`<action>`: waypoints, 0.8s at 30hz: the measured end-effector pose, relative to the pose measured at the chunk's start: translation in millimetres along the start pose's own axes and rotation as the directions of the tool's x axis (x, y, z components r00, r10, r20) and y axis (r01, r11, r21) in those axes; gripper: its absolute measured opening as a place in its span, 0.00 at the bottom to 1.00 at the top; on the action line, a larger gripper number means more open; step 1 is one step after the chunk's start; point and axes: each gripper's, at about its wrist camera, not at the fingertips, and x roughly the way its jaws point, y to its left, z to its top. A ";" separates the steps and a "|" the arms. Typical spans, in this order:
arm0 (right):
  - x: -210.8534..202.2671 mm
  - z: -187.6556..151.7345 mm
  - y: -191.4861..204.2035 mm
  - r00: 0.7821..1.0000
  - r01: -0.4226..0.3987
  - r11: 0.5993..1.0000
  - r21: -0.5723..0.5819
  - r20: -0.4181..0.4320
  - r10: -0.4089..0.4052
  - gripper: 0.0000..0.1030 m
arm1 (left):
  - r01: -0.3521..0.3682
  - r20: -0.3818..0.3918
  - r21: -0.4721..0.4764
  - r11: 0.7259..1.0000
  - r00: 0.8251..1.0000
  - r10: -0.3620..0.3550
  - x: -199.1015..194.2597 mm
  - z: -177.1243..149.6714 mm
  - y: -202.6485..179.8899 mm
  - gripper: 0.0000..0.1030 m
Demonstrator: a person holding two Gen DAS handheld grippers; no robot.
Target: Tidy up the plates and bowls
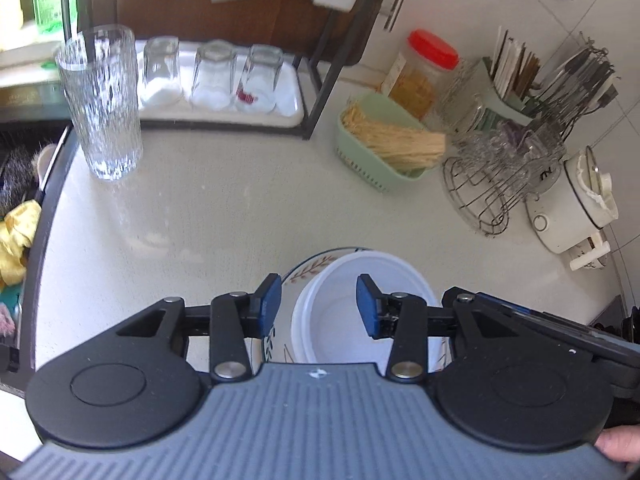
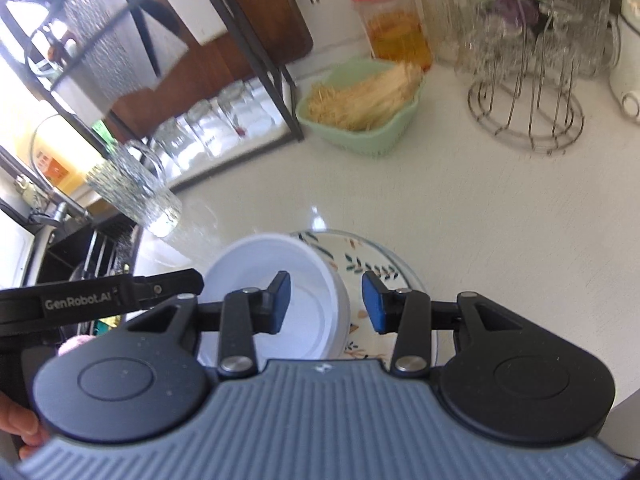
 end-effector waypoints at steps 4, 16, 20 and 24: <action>-26.1 8.7 4.5 0.998 -0.025 0.999 -0.042 0.060 0.028 0.42 | 0.014 0.089 0.010 1.000 0.996 -0.015 -38.2 2.6 -16.0 0.46; -134.9 17.5 5.9 0.963 -0.084 0.984 -0.155 0.243 0.120 0.42 | -0.011 0.235 0.064 0.998 0.972 -0.004 -136.4 -24.8 -81.1 0.46; -163.6 6.6 3.9 0.945 -0.096 0.973 -0.208 0.288 0.155 0.42 | -0.037 0.249 0.059 0.998 0.968 0.022 -150.4 -48.3 -90.8 0.46; -181.2 -7.3 -0.5 0.941 -0.101 0.967 -0.232 0.293 0.169 0.42 | -0.051 0.252 0.054 0.997 0.967 0.036 -162.8 -73.9 -98.6 0.46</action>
